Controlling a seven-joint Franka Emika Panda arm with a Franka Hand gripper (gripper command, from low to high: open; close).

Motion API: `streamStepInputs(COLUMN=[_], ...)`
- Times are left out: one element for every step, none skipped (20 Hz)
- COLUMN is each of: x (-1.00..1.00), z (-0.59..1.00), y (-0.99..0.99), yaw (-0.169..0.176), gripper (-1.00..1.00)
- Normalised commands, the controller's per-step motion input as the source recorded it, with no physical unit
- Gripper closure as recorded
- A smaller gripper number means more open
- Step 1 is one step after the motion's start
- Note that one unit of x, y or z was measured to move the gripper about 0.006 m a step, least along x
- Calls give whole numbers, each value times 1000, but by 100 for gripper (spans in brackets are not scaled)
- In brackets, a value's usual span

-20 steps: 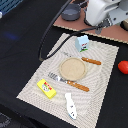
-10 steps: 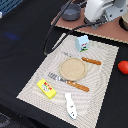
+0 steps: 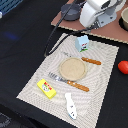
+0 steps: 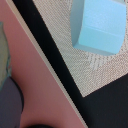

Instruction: Interact with the objects in diverse but meaningful ways.

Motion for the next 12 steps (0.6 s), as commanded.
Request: streamStepInputs(x=[-1000,-1000,-1000,-969,-914,-874,-871,-891,-903,-869,-866,-840], z=[-291,-300,-309,-323,-329,-337,-366,-380,-397,-417,-400,-397], y=[0,0,0,0,0,0,0,0,0,0,-6,-29], yaw=[0,0,0,-1,-6,-17,-16,-11,-5,-7,-14,-18], gripper=[-100,-100,-100,-100,-100,-100,-100,-100,-100,-100,-100,-100])
